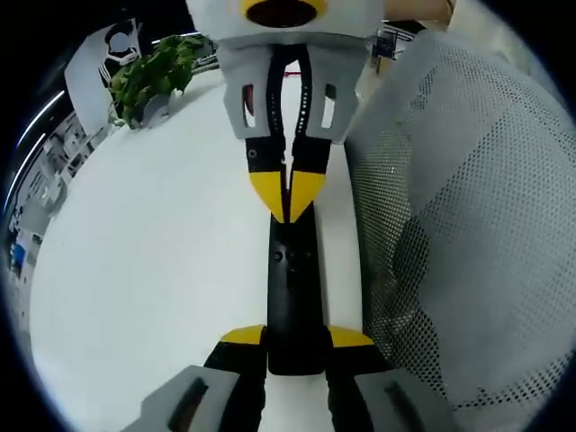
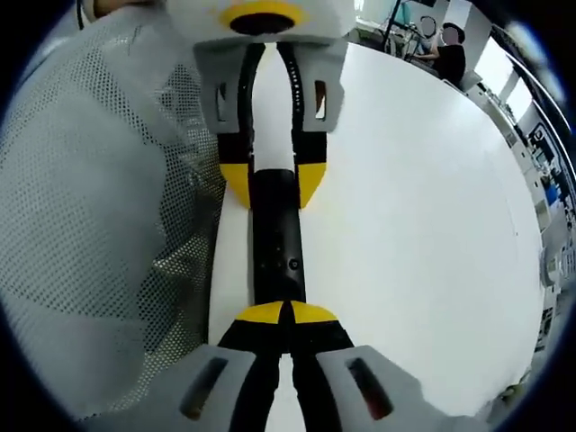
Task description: Press the specified remote control buttons in sequence, fully releasing each button before pressing the next.
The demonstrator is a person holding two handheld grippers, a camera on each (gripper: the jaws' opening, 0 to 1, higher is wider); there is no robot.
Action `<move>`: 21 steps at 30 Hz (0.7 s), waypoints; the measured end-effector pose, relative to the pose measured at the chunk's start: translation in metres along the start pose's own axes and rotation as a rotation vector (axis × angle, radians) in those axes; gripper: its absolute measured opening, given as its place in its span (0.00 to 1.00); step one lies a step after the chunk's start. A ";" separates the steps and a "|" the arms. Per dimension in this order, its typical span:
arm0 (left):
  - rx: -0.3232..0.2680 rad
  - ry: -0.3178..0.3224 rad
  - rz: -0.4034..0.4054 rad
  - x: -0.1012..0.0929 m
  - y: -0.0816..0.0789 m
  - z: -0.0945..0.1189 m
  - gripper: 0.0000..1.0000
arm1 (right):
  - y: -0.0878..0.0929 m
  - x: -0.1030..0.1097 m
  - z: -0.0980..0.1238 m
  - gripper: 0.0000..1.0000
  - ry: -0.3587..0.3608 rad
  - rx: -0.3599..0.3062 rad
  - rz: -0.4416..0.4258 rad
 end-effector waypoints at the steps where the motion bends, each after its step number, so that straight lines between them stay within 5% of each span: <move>1: 0.000 0.000 0.000 0.000 0.000 0.000 0.24 | 0.000 0.000 0.000 0.00 0.007 -0.004 0.000; 21: -0.005 0.006 -0.005 0.000 0.001 0.001 0.24 | 0.000 -0.001 0.001 0.00 0.010 -0.032 -0.055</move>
Point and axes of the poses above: the point that each gripper's makers call its tool centre point, and the gripper's own axes: z roughly backward along the fingers, x roughly to its left, y roughly out of its underside, the point moved 3 cm from there along z, roughly backward along the fingers, and after that the axes turned 9 degrees about z, right-handed, at the moved point
